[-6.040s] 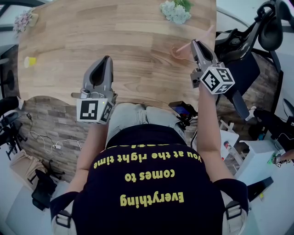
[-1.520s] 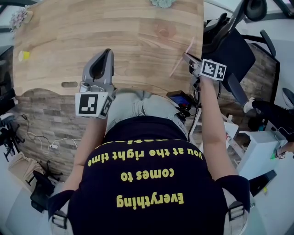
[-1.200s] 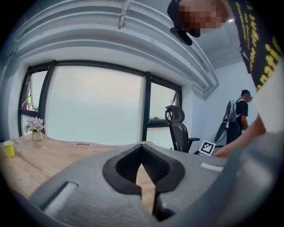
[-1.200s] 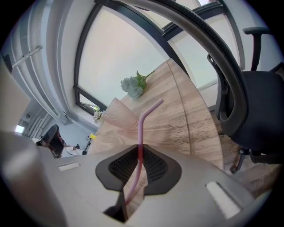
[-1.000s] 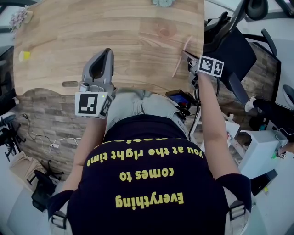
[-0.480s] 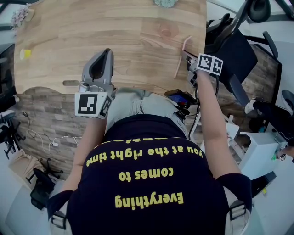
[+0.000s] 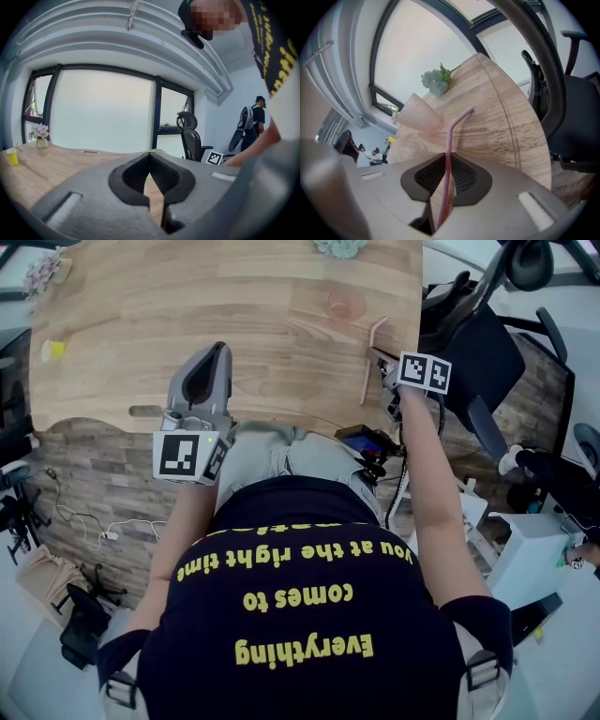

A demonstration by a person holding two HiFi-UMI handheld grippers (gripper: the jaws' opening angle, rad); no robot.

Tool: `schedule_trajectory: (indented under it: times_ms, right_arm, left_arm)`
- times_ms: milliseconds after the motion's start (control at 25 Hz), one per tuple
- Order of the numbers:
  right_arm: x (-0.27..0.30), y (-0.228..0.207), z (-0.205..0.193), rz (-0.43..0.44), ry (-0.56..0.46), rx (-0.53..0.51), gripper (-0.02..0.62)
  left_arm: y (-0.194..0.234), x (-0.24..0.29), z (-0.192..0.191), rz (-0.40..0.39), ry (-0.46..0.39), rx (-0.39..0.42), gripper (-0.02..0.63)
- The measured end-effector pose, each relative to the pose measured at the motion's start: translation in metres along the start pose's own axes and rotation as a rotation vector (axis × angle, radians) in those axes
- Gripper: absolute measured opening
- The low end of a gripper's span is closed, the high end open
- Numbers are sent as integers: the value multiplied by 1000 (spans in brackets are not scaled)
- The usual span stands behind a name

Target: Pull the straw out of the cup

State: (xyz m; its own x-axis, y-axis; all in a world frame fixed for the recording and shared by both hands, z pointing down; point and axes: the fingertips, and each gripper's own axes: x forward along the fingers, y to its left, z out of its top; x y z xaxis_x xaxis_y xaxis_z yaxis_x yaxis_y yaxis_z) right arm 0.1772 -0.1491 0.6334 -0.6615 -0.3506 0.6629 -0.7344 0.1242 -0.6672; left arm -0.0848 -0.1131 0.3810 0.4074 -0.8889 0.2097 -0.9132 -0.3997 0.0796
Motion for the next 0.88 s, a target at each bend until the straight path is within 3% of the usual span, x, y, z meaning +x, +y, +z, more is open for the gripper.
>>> schedule_trajectory:
  times_ms: [520, 880]
  right_arm:
    - [3, 3, 0, -8, 10, -18, 47]
    - [5, 7, 1, 25, 5, -8, 82]
  left_arm:
    - [4, -2, 0, 10, 0, -5, 0]
    - [7, -1, 2, 16, -10, 0, 0]
